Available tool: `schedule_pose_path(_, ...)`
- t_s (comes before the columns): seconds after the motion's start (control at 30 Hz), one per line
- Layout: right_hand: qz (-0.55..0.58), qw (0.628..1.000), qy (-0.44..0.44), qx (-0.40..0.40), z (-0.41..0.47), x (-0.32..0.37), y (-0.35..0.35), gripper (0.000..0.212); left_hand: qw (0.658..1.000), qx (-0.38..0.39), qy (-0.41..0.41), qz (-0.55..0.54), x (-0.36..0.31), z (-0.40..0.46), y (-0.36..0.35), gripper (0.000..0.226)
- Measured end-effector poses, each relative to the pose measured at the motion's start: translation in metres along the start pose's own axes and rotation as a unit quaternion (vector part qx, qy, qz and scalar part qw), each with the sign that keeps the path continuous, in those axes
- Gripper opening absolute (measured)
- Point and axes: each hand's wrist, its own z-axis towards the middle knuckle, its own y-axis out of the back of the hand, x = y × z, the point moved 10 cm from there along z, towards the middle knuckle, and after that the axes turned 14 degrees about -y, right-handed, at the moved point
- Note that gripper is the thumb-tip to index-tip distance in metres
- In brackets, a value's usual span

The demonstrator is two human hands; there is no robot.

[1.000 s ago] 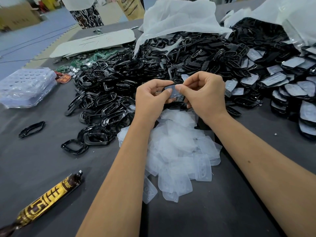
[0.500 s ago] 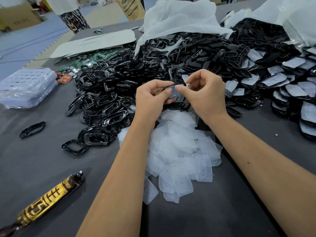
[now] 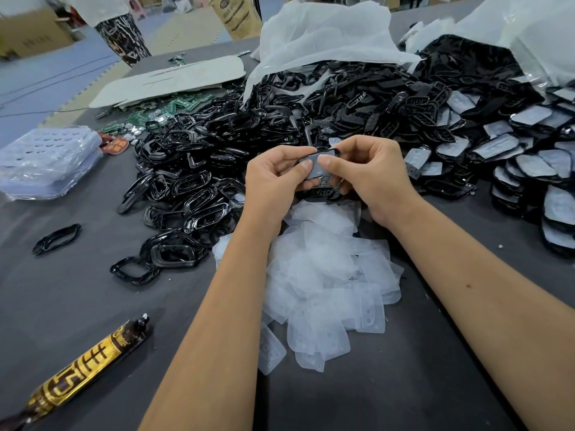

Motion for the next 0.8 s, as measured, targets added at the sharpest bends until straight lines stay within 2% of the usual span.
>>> schedule_pose_path(0.3,0.003,1.000,-0.006,0.005,0.000,-0.001,-0.001,0.007,1.000,0.004,-0.008,0.019,-0.001,-0.001,-0.001,0.017)
schedule_pose_path(0.43,-0.005,1.000,-0.016,-0.012,0.001,-0.004,0.000,0.011,0.999,-0.003,0.004,0.038,0.003,0.000,0.002,0.019)
schedule_pose_path(0.63,-0.143,0.985,0.056,-0.083,-0.007,0.009,-0.002,0.011,0.998,-0.008,0.016,0.067,0.005,0.000,0.006,0.020)
schedule_pose_path(0.8,-0.180,0.975,0.091,-0.093,-0.012,0.016,-0.004,0.009,0.998,-0.012,0.031,0.062,0.007,-0.001,0.007,0.020)
